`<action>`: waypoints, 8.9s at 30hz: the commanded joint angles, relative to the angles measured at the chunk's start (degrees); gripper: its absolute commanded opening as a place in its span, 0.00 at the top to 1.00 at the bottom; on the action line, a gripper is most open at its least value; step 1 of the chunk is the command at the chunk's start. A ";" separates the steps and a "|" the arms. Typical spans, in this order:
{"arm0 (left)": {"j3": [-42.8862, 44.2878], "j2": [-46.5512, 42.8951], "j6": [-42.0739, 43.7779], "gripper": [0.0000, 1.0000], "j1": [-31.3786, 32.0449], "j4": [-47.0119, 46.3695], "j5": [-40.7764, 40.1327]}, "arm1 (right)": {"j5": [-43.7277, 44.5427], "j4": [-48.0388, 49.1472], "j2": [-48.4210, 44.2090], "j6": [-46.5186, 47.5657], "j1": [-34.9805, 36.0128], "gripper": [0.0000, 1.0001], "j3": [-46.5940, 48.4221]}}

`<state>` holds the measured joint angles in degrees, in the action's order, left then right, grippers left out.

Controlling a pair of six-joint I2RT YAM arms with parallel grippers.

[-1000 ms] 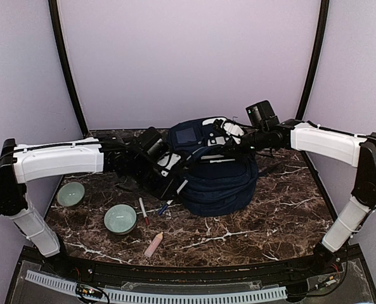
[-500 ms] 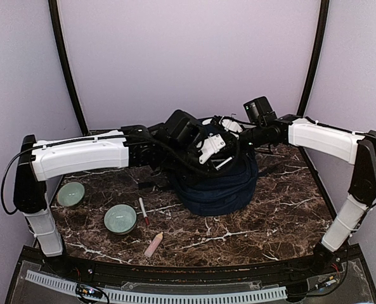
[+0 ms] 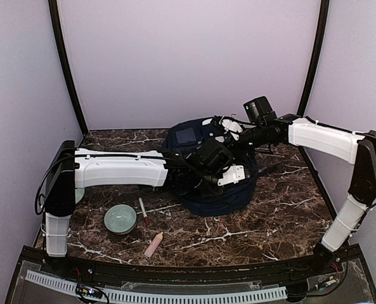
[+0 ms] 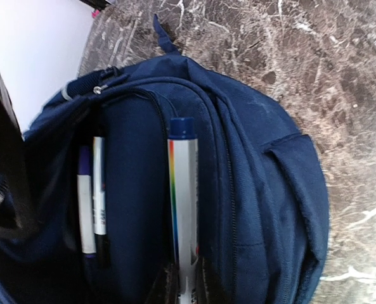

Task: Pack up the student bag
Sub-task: Place the pen in the second largest pocket of the bag, then pick up the pen from the second largest pocket of the bag, then place the pen in the second largest pocket of the bag.

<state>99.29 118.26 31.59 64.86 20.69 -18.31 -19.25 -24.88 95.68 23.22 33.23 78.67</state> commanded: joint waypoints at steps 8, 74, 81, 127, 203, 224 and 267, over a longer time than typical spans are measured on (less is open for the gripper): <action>3.05 3.65 16.26 1.00 -0.27 -10.86 -12.62 | -1.54 3.37 -3.44 -1.26 0.33 1.00 1.34; -18.51 -18.42 -43.02 0.67 9.27 29.81 -3.55 | -2.37 3.62 -3.74 -0.88 0.56 1.00 0.47; -26.16 -20.17 -55.60 0.58 9.14 32.49 2.04 | -2.53 3.83 -3.74 -0.75 0.60 1.00 0.10; -34.69 -14.68 -62.50 0.81 0.27 22.37 19.23 | -3.08 3.82 -3.42 -0.56 0.54 1.00 -0.81; 3.82 14.46 27.91 1.00 -2.28 -26.71 -22.31 | -5.74 3.41 -3.70 -1.34 0.59 1.00 -0.11; 5.18 15.46 29.63 0.78 -3.39 -29.74 -26.37 | -5.76 3.33 -3.90 -1.61 0.59 1.00 -0.10; -27.17 -21.98 -28.39 0.52 11.31 -5.10 -21.11 | -6.06 3.81 -3.99 -2.57 0.19 1.00 -0.54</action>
<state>76.03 101.60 21.26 77.60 6.22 -39.09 -21.21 -24.03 94.91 22.57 33.21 77.25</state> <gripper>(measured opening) 0.468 0.045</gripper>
